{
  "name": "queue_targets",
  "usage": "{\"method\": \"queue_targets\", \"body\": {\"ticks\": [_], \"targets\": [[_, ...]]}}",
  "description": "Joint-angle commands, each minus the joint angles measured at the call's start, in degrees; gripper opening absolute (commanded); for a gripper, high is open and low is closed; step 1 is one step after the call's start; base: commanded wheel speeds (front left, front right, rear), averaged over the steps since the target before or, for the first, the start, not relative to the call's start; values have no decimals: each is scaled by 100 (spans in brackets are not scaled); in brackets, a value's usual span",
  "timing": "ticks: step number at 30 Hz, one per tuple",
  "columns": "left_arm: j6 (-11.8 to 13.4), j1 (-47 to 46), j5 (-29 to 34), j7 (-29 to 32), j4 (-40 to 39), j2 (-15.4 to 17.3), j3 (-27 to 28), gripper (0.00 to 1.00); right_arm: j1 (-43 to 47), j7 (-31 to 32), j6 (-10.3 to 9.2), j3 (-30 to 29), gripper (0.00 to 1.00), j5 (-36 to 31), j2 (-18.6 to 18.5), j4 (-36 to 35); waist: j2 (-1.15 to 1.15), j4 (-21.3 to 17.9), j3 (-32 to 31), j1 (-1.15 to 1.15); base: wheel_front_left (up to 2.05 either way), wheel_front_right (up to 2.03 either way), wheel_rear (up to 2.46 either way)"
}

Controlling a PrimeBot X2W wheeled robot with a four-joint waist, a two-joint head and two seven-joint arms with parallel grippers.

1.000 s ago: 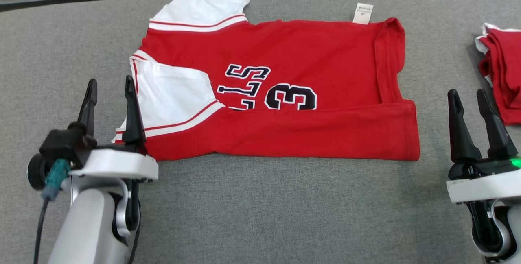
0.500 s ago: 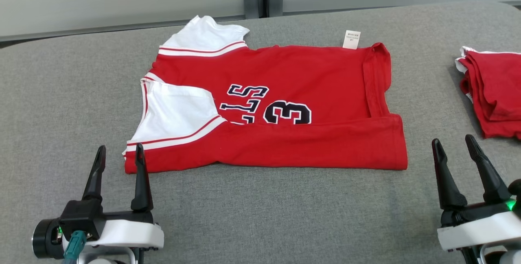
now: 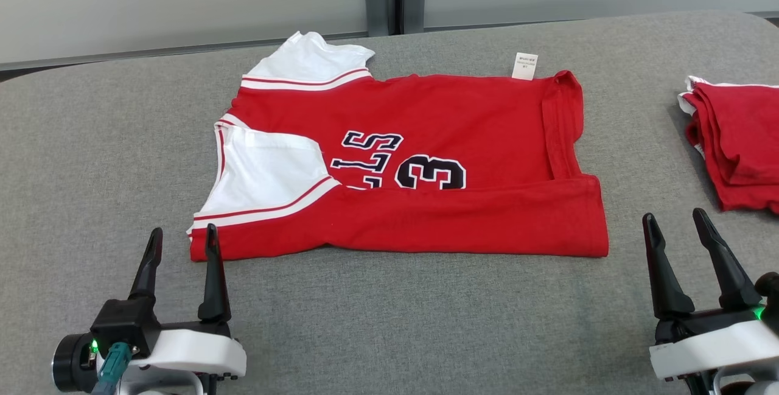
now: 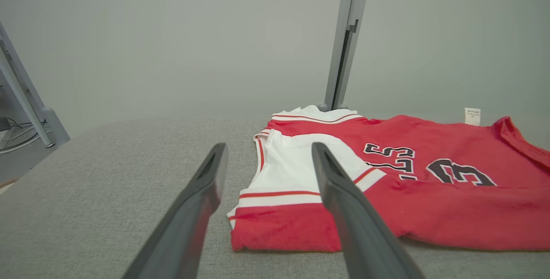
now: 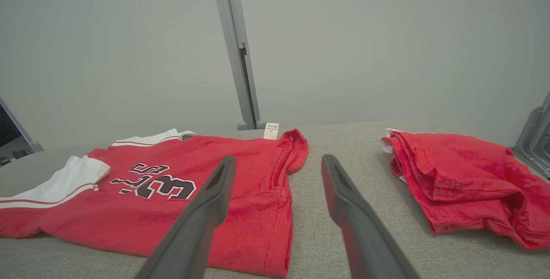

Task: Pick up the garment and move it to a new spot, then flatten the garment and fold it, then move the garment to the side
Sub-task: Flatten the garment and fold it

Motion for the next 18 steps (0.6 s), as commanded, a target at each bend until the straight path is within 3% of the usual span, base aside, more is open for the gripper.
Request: {"method": "queue_targets", "body": {"ticks": [1,8,18], "targets": [[1,-110,-40,15,25,23,-3,100,13,22,0,-18,100,8,-2,2,0,14,21,0,0,0,0],[-308,-556,-355,454,737,14,-75,100,-276,72,0,155,100,137,-45,558,0,39,260,0,0,0,0],[-772,-1227,-1100,817,2254,-156,62,100,-1007,-279,0,667,100,539,65,2299,0,60,593,0,0,0,0]]}}
